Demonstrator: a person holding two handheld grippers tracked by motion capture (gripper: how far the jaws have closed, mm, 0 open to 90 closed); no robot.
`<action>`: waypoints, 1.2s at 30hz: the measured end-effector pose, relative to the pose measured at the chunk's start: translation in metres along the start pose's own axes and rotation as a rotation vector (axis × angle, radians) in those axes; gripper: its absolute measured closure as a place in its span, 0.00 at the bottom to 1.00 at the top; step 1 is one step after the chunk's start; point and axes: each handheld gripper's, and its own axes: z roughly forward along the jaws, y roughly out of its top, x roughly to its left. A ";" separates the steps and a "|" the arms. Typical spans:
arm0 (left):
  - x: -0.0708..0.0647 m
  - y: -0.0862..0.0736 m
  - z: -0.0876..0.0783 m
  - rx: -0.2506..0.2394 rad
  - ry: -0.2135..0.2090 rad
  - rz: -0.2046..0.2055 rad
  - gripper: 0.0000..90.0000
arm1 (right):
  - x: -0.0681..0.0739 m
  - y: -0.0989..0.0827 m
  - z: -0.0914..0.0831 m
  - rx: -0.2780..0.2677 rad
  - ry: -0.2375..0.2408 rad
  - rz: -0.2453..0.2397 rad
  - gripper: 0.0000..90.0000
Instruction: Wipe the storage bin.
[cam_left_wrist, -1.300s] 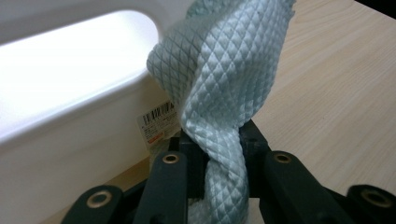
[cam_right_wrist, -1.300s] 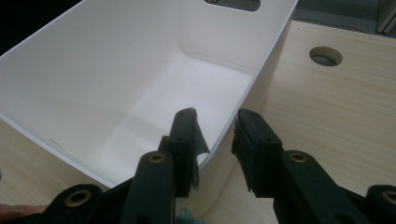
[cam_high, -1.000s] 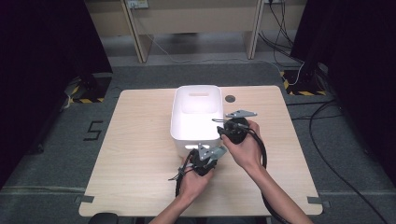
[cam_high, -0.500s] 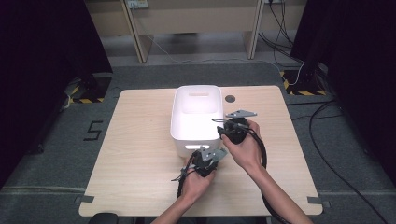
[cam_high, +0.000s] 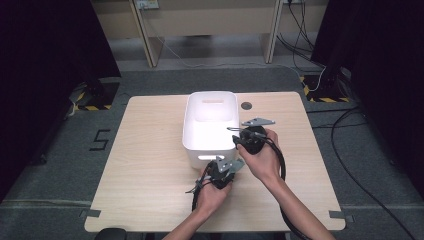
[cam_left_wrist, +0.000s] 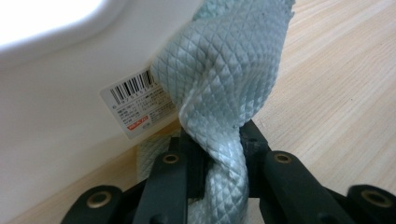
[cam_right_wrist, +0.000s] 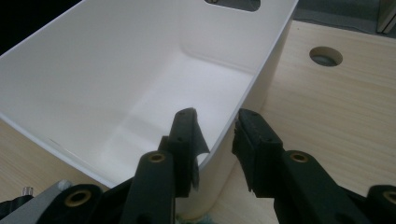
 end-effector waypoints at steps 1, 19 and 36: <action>0.000 0.000 0.000 -0.001 -0.004 -0.007 0.85 | 0.000 0.000 0.000 0.000 0.000 -0.001 0.76; 0.000 0.026 -0.026 -0.083 -0.035 -0.023 0.85 | 0.000 0.000 0.000 0.000 0.002 0.000 0.76; 0.022 -0.006 -0.088 -0.097 -0.055 -0.016 0.85 | -0.005 0.001 0.003 0.017 0.029 0.023 0.70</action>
